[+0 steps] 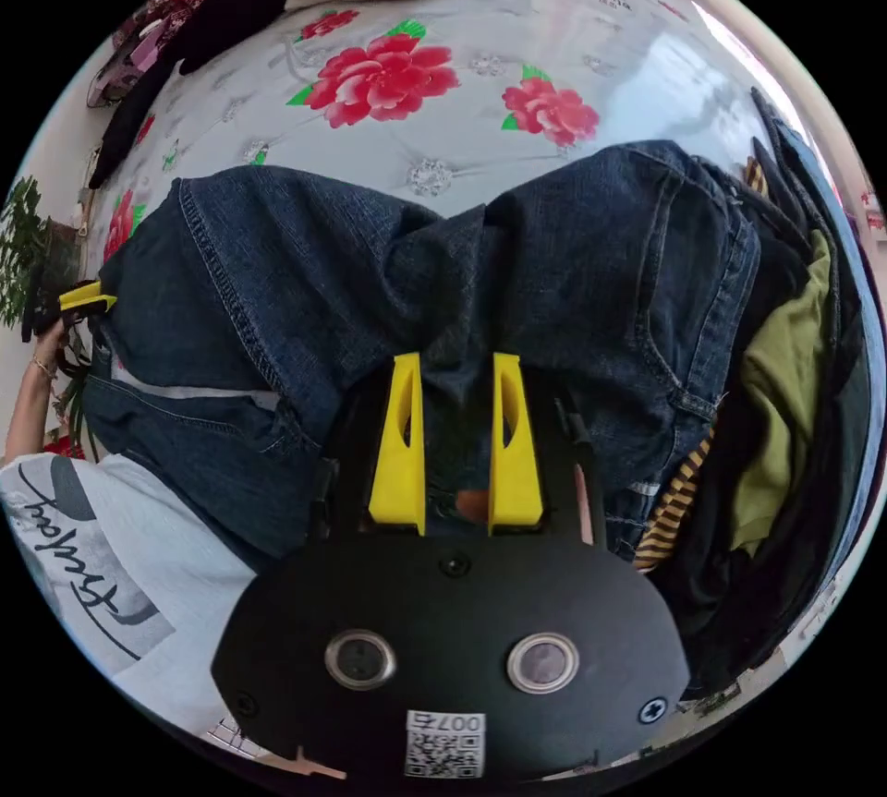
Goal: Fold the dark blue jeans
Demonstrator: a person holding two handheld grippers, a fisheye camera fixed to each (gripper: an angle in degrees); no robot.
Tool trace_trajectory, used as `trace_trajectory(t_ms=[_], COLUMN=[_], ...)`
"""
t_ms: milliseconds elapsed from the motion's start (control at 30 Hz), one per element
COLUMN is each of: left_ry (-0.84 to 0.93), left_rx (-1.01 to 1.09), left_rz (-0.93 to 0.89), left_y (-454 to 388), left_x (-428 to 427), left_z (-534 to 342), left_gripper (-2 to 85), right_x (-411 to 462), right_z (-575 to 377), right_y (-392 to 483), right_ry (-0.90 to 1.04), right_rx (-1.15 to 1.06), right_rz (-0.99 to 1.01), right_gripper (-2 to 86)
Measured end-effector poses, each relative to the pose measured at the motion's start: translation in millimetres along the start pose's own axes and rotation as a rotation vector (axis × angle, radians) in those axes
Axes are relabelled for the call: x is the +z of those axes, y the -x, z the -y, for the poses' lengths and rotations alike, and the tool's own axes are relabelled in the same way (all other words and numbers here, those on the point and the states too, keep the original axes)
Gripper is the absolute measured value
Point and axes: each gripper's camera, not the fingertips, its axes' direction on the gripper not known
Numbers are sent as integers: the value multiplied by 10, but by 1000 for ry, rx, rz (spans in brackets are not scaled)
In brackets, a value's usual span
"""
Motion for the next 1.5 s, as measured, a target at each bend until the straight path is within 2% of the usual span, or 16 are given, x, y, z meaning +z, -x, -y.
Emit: trace_trajectory(t_ms=[33, 100, 200, 267, 367, 433, 500, 567, 667, 833, 1067, 1133, 1233, 1300, 1400, 1500], left_ry=[-16, -119, -489, -833, -1002, -908, -696, -390, -232, -276, -379, -339, -165, -176, -192, -385], left_rx=[-29, -79, -76, -66, -94, -177, -285, -401, -491, -519, -442, -400, -396, -387, -426, -380], left_rz=[-59, -78, 18, 145, 272, 239, 214, 178, 163, 205, 158, 160, 211, 226, 252, 171], left_y=[157, 349, 370, 221, 92, 182, 279, 306, 170, 68, 165, 131, 133, 104, 92, 63], left_x=[-46, -311, -1267, -1934, -2057, -1733, -1187, -445, 34, -63, -259, -159, 258, 350, 366, 299], left_z=[90, 209, 119, -336, -938, -1134, -1259, -1483, -1895, -2083, -1439, -1192, -855, -808, -698, -484], left_gripper=[12, 2, -3, -4, 1, 10, 26, 34, 13, 5, 56, 64, 66, 54, 36, 32], right_x=[-9, -213, -767, -1009, -1146, -1069, -814, -676, -749, -838, -292, -79, -97, -176, -741, -1152], right_z=[36, 105, -92, -331, -812, -1008, -1116, -1164, -1171, -826, -86, 4, -21, -65, -481, -997], right_y=[-11, -113, -124, -7, 247, 311, 327, 299, 108, -323, -993, -1065, -1079, -1004, -1194, -1520], right_ry=[22, 38, -137, -227, -328, -323, -219, -161, -209, -268, -93, -19, -56, -36, -280, -465], right_rx=[-13, -24, -50, -106, -214, -220, -175, -131, -29, 160, 357, 369, 332, 237, 380, 553], right_rz=[-2, 22, 17, -60, -142, -79, 10, -9, 26, -43, -72, -55, -5, -58, -259, -230], right_gripper=[53, 26, 12, 9, 11, 17, 34, 50, 72, 92, 107, 101, 81, 56, 37, 36])
